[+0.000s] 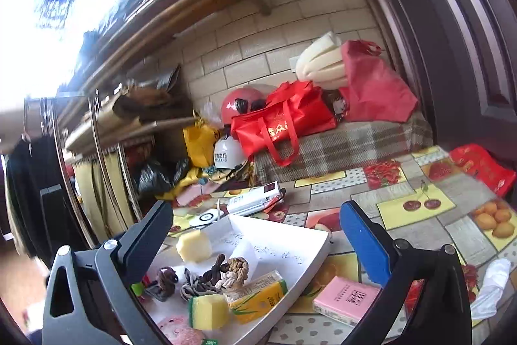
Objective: Organize soft objects
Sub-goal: 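Grasp the pink tissue pack with the left tool while the right tool grasps the white cloth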
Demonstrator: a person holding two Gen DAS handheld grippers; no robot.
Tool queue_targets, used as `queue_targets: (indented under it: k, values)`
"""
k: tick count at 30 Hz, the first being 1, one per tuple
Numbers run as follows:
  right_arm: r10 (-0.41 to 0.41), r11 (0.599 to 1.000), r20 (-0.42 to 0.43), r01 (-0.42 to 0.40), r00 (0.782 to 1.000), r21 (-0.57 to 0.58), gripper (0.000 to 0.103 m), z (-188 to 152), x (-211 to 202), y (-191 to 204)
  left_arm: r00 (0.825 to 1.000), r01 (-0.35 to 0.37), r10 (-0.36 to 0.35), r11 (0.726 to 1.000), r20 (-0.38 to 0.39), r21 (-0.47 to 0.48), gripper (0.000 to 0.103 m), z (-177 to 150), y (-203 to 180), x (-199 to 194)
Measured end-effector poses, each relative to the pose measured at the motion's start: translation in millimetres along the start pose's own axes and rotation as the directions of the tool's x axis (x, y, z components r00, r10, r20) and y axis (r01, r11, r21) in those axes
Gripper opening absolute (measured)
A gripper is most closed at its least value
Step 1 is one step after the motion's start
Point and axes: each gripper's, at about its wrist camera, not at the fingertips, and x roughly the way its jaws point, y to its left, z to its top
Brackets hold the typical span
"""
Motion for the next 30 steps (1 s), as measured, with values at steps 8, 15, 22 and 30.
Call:
queue_targets:
  k: [8,15,22,30]
  values:
    - [-0.159,0.981,-0.058,0.165,0.986,0.105,0.103,0.5,-16.7,-50.6,1.000,-0.002,0.002,1.000,0.001,0.009,0.103,-2.7,-6.4,0.4]
    - [-0.360,0.920,-0.013,0.357,0.933,0.159,0.103,-0.3,-54.4,-105.2,0.999,-0.010,0.010,1.000,0.042,0.019,0.103,-4.0,-13.5,-4.8]
    - [-0.484,0.856,0.034,0.465,0.875,0.228,0.103,-7.6,-82.8,-144.9,0.999,-0.006,0.004,0.999,0.046,0.039,0.103,-5.8,-18.4,-5.5]
    - [-0.551,0.818,0.055,0.525,0.833,0.236,0.103,-8.5,-102.3,-173.4,0.999,0.027,-0.028,0.999,0.036,0.027,0.103,-5.4,-16.7,-5.5]
